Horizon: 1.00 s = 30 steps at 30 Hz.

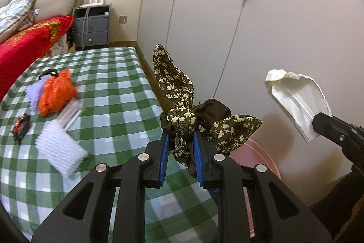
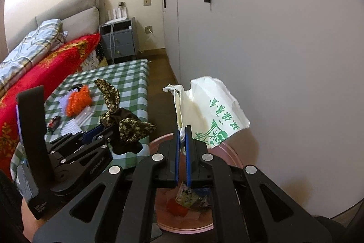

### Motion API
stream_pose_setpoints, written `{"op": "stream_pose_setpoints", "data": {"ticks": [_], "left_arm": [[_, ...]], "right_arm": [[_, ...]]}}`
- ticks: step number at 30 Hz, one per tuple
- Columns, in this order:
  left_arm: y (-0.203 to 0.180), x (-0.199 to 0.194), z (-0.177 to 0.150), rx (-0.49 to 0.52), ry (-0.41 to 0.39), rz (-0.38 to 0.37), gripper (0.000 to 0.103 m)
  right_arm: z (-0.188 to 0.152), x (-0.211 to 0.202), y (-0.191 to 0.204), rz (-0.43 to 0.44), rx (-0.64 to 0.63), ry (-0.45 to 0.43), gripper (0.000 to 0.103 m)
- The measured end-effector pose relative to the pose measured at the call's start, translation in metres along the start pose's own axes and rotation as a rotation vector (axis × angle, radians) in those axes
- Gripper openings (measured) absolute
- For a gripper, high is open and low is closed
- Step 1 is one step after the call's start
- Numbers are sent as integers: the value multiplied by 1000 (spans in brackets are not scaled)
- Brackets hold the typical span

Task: Collect trash
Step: 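Carry the floral cloth and white bag over the pink bucket with both tools, then open both tools to drop the floral cloth and white bag into the bucket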

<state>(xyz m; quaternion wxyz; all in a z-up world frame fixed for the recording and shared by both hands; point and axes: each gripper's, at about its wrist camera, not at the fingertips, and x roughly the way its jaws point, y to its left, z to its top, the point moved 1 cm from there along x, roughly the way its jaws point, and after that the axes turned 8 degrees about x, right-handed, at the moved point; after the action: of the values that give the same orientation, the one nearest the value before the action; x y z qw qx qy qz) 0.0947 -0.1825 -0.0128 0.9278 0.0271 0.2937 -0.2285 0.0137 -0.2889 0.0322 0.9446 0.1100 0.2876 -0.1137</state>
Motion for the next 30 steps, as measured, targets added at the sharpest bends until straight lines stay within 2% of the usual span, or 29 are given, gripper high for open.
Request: {"op": "stream_pose_setpoints", "data": {"ticks": [9, 12, 13, 16, 18, 20, 30], "left_arm": [[-8, 30, 1, -14, 51, -50, 20], [-4, 42, 6, -14, 63, -68, 22], [-5, 44, 7, -15, 66, -73, 26], [-4, 50, 9, -22, 77, -89, 33], [-4, 52, 10, -24, 81, -91, 42], [-2, 51, 10, -29, 77, -91, 42], [9, 35, 8, -48, 52, -63, 42]], "right_arm": [[2, 11, -13, -40, 37, 31, 4], [2, 14, -16, -46, 54, 43, 4], [2, 15, -17, -49, 58, 44, 5], [2, 16, -20, -66, 74, 47, 10], [3, 19, -21, -66, 87, 59, 24], [4, 17, -22, -76, 90, 45, 36], [3, 8, -23, -76, 97, 17, 38]]}}
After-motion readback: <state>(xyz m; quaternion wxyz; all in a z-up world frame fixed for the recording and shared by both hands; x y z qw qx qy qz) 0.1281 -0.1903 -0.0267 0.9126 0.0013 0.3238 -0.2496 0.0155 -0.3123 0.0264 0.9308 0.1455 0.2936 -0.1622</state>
